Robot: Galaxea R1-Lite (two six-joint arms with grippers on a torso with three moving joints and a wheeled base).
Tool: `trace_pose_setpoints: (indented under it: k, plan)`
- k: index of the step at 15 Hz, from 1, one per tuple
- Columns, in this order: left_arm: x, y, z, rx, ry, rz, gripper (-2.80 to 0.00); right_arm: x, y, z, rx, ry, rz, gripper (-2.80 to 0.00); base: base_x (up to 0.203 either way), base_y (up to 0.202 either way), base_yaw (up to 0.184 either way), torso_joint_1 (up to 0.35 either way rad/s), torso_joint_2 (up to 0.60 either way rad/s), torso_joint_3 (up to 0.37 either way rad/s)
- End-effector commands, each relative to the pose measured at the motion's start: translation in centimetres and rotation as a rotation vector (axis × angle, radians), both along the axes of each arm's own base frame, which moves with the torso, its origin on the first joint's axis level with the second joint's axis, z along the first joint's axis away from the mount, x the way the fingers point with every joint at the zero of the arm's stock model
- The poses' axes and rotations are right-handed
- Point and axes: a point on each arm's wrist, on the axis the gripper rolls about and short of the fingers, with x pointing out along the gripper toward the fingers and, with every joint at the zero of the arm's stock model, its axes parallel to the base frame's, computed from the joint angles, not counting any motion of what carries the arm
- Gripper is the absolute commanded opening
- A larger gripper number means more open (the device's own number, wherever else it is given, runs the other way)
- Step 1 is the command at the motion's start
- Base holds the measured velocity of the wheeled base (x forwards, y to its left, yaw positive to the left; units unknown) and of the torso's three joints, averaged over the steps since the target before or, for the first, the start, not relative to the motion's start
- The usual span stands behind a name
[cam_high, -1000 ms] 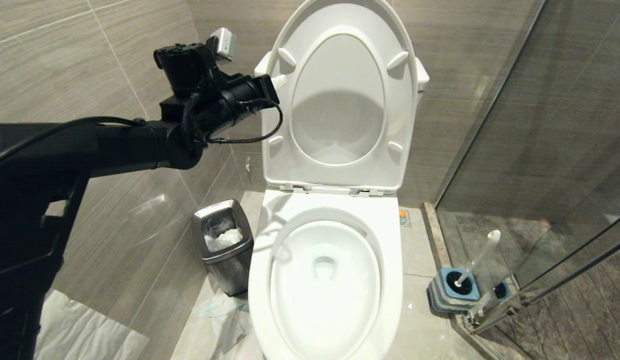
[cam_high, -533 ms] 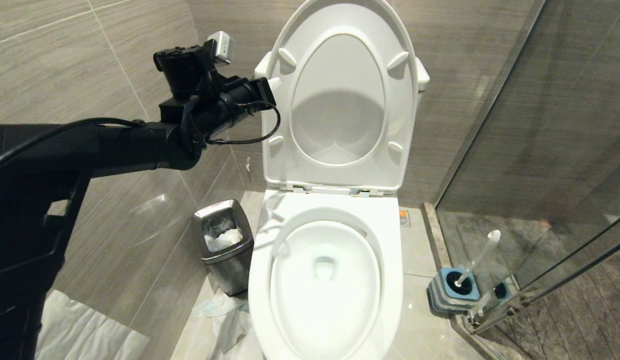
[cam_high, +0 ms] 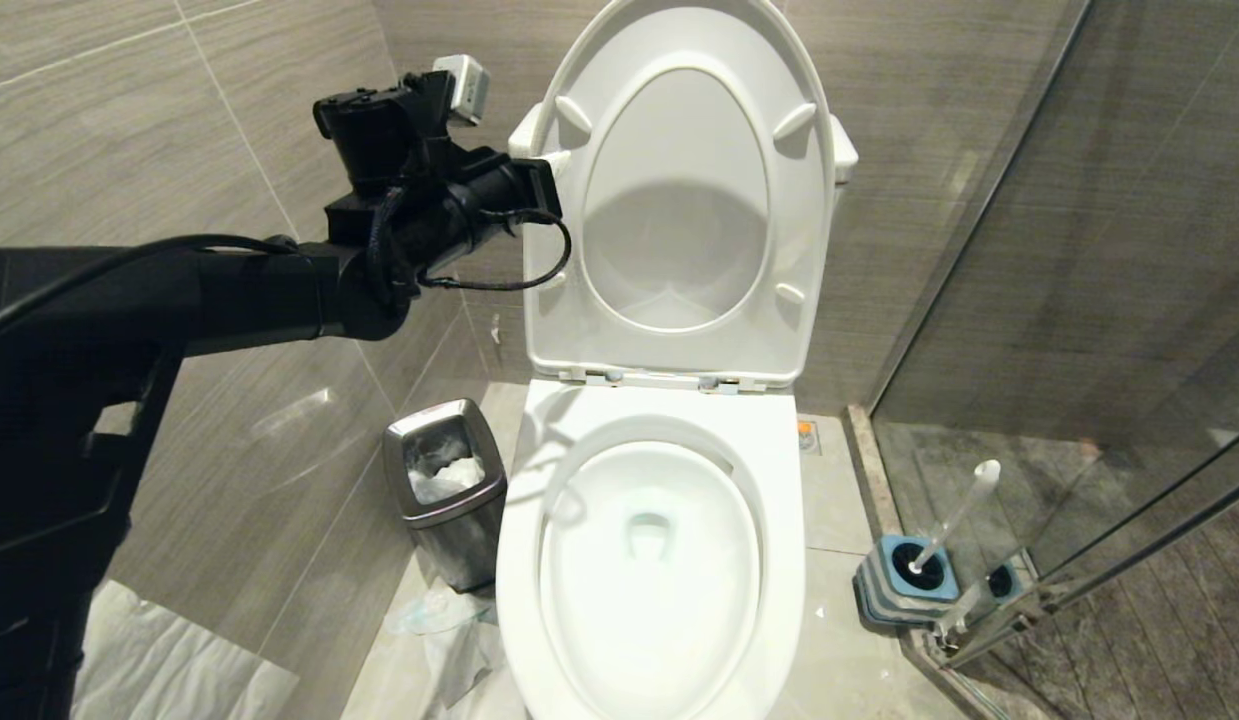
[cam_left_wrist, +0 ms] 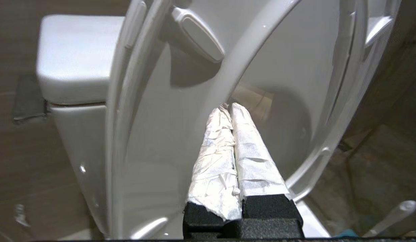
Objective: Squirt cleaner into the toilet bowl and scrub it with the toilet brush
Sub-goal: Pour in the cleaning agent
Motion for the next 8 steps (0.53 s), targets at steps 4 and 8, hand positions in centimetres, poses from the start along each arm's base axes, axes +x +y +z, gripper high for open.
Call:
trace_pose_setpoints:
  k: [4,8]
  plan:
    - [1.6,1.4,-1.3,0.019,-0.018,0.052,-2.80,0.0,0.0,0.0,0.000,0.000,0.000,-2.80,0.000,0.000,0.000,0.000,0.00,0.000]
    - [2.2,3.1,-1.4,0.024,-0.018,0.081,-2.80,0.0,0.0,0.0,0.000,0.002,0.000,-2.80,0.000,0.000,0.000,0.000,0.00,0.000]
